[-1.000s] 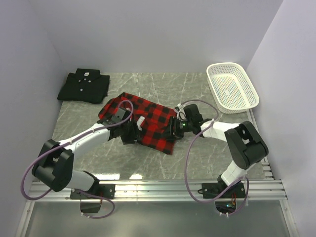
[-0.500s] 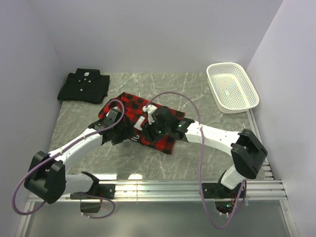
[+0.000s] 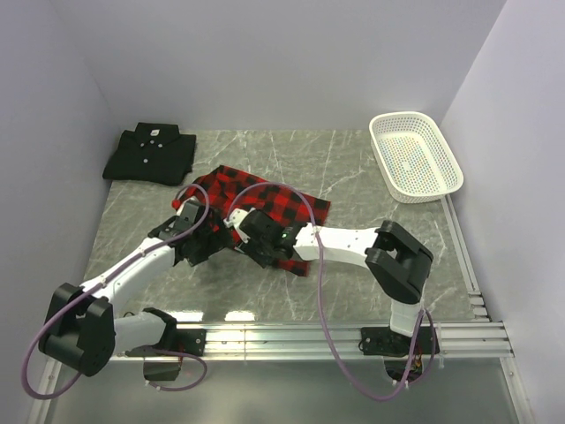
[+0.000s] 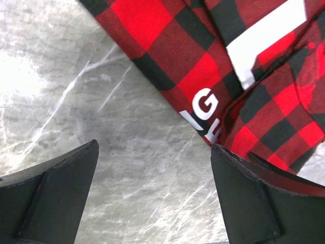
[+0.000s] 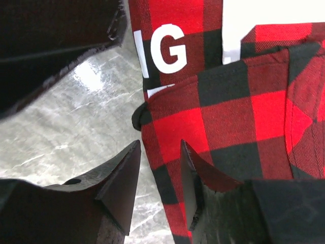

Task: Fold and stack the long sleeve shirts
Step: Fold the shirt

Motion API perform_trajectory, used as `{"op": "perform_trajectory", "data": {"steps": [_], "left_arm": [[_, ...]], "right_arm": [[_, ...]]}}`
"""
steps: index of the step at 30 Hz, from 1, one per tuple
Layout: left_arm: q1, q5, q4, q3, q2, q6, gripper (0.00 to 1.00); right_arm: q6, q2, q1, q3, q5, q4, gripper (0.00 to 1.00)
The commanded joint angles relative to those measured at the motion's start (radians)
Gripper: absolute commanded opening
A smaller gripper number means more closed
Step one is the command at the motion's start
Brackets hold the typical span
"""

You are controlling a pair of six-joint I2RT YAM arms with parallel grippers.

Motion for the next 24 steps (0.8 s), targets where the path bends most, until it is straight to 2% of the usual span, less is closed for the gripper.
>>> {"op": "perform_trajectory", "data": {"steps": [1, 3, 4, 6, 7, 13, 19, 24], "left_arm": [[0.002, 0.012, 0.056, -0.021, -0.033, 0.017, 0.98], [0.002, 0.029, 0.066, -0.027, -0.038, 0.023, 0.98], [0.002, 0.032, 0.069, -0.029, -0.039, 0.025, 0.98], [0.002, 0.041, 0.086, -0.036, -0.05, 0.031, 0.98], [0.002, 0.047, 0.092, -0.041, -0.054, 0.036, 0.97], [0.001, 0.113, 0.162, -0.066, -0.078, 0.077, 0.95], [-0.036, 0.176, 0.25, -0.069, -0.076, 0.131, 0.9], [-0.122, 0.13, 0.256, -0.006, 0.005, 0.163, 0.85]], "right_arm": [[-0.034, 0.02, 0.011, 0.046, 0.042, 0.005, 0.43], [-0.036, 0.029, 0.011, 0.047, 0.039, 0.005, 0.43], [-0.036, 0.037, 0.011, 0.049, 0.041, 0.006, 0.36], [-0.039, 0.044, 0.011, 0.046, 0.047, 0.011, 0.34], [-0.039, 0.044, 0.011, 0.046, 0.052, 0.012, 0.27], [-0.013, 0.006, -0.004, 0.038, 0.033, 0.023, 0.0], [0.088, -0.054, -0.091, 0.011, -0.12, 0.055, 0.0], [0.153, -0.083, -0.156, -0.015, -0.212, 0.075, 0.0]]}}
